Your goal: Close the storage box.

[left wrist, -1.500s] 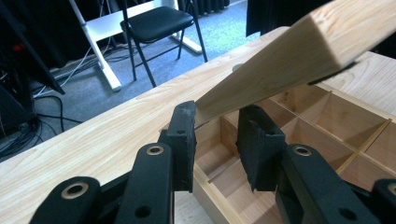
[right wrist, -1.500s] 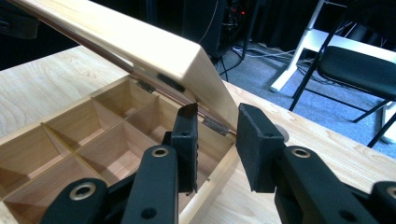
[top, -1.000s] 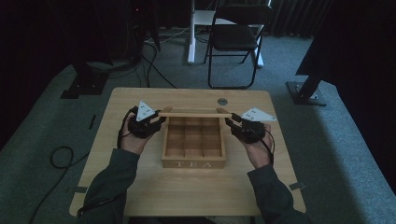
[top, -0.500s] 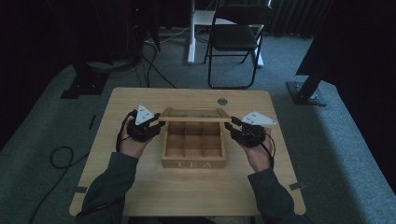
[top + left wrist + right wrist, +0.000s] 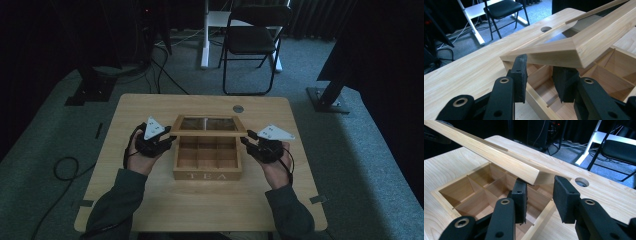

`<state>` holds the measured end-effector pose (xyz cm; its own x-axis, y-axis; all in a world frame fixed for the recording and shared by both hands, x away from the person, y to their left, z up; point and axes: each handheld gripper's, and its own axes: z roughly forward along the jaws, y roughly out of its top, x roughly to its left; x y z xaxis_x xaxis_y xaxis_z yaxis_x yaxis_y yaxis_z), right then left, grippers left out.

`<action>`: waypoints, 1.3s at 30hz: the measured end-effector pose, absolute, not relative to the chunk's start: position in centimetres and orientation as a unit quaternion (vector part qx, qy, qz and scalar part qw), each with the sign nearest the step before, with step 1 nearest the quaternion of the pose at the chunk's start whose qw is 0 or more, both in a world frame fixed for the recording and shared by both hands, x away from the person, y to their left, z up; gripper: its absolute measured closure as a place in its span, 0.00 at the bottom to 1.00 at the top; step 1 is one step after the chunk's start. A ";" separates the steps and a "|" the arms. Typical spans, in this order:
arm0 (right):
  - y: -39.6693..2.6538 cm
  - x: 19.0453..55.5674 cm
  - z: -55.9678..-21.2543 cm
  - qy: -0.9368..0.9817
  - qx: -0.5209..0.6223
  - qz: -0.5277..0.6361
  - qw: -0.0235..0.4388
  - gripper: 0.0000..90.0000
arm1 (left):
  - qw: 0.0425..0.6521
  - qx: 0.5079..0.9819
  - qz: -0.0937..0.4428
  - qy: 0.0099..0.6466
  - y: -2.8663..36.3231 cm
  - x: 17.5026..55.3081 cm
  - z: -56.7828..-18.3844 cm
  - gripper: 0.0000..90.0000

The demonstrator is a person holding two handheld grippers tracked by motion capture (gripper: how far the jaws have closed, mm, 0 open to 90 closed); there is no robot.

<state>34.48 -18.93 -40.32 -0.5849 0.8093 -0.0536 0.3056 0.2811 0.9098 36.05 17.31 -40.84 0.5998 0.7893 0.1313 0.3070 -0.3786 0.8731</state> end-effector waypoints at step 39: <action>-18.7 32.5 -43.3 0.759 0.376 0.458 0.270 0.70 | 0.433 0.785 0.253 0.364 17.3 34.3 -43.7 0.71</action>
<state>32.47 -18.65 -43.32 -0.5715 0.8180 -0.0660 0.3231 0.2982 0.8981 34.32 17.33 -43.67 0.6074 0.7902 0.0818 0.3519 -0.3599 0.8641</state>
